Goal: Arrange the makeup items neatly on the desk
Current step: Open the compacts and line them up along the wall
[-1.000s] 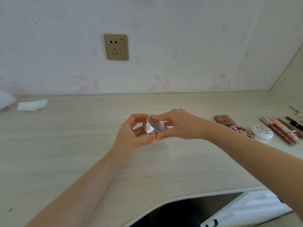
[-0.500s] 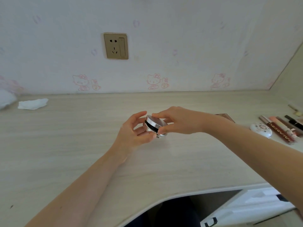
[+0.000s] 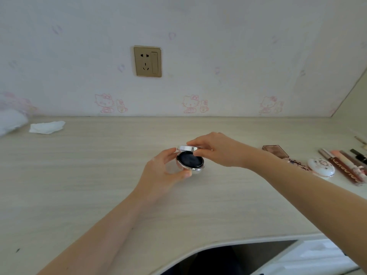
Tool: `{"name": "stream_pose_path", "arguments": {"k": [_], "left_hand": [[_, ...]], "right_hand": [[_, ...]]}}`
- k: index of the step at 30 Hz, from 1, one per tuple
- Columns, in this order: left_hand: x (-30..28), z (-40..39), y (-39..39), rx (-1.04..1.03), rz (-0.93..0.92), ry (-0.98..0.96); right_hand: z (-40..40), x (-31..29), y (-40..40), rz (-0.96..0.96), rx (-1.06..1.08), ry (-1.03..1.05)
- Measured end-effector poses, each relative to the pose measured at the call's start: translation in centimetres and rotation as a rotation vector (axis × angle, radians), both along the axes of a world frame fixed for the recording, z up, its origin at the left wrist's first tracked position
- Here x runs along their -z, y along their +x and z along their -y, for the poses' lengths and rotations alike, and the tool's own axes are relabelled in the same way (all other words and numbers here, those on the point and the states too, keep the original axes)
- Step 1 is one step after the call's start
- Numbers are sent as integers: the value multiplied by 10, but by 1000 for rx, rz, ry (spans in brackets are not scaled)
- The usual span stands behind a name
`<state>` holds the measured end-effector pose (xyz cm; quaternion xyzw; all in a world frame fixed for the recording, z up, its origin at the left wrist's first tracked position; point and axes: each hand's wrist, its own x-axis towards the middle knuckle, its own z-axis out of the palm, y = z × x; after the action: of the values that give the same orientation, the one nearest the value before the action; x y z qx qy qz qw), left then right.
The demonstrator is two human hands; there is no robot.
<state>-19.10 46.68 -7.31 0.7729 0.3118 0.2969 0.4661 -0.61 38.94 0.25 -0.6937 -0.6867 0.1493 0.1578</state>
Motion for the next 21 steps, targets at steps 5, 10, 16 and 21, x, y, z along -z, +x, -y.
{"name": "stream_pose_path", "arguments": {"k": [5,10,16,21], "left_hand": [[6,5,-5,37,-146,183],[14,6,-9,-7,-168,216],[17,7,-10,-83,-170,229],[18,5,-11,-73,-195,287]], "right_hand": [[-5,12,-3,0,-21,-57],[-9,17,-2,-90,-5,-50],[-16,19,-3,-206,22,-8],[-18,23,-3,-212,41,-16]]}}
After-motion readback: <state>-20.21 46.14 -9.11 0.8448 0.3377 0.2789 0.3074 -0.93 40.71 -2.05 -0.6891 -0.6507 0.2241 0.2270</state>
